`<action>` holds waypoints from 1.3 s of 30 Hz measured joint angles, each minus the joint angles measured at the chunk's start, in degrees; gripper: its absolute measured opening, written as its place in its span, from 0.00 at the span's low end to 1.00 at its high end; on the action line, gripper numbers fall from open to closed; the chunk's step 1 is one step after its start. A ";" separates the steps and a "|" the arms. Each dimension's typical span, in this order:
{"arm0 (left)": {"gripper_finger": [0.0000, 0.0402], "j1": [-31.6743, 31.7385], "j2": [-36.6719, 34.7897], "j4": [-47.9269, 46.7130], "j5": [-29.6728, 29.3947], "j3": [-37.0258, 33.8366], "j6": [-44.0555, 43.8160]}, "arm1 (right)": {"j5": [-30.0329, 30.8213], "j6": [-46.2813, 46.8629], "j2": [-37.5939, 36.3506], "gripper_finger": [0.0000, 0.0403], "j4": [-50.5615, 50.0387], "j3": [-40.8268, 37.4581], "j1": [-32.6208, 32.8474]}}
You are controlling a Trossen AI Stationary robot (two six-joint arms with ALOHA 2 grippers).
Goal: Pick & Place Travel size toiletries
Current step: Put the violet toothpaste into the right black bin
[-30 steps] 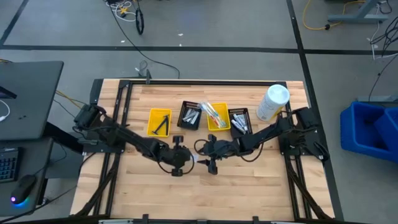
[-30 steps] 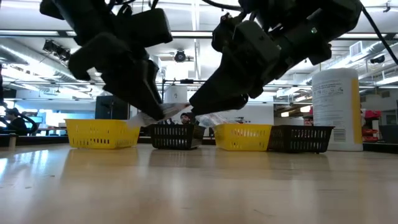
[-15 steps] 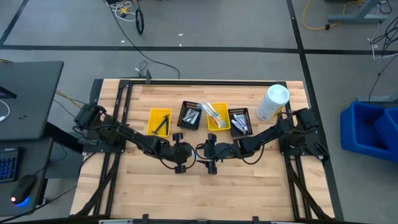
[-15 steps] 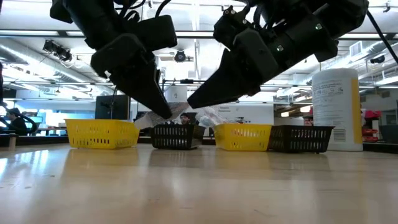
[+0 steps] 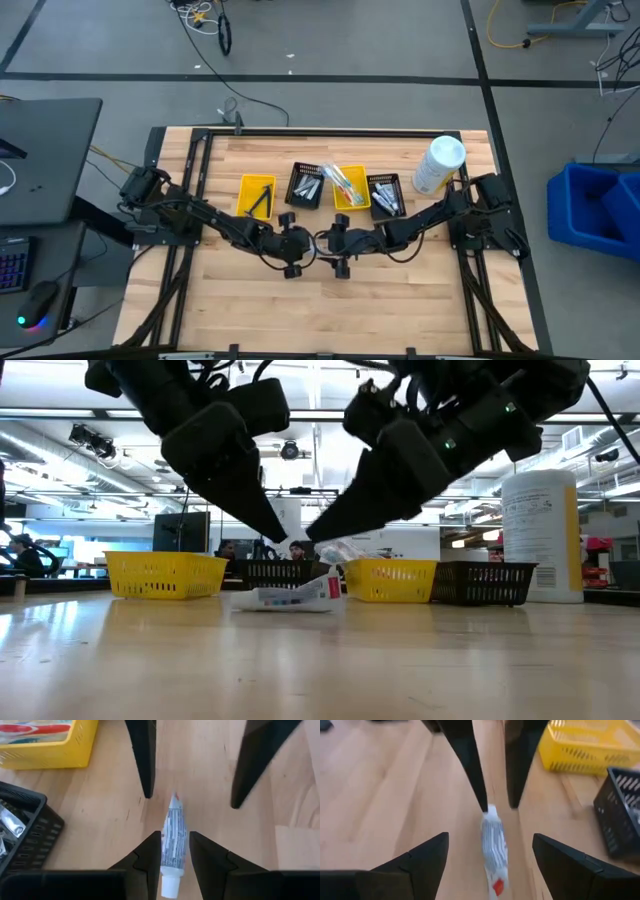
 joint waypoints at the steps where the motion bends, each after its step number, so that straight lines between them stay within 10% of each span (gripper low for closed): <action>1: 0.27 0.00 0.00 -0.14 0.04 -0.02 0.00 | 0.00 0.06 0.00 0.74 -0.85 0.00 -0.06; 19: 0.33 0.00 0.00 -0.34 1.61 -0.06 -0.64 | -3.13 3.05 6.33 0.66 -1.04 0.02 -2.40; 39: 0.29 0.00 0.02 -3.16 1.34 -0.11 -0.96 | -3.19 2.64 6.99 0.06 0.35 0.02 -2.45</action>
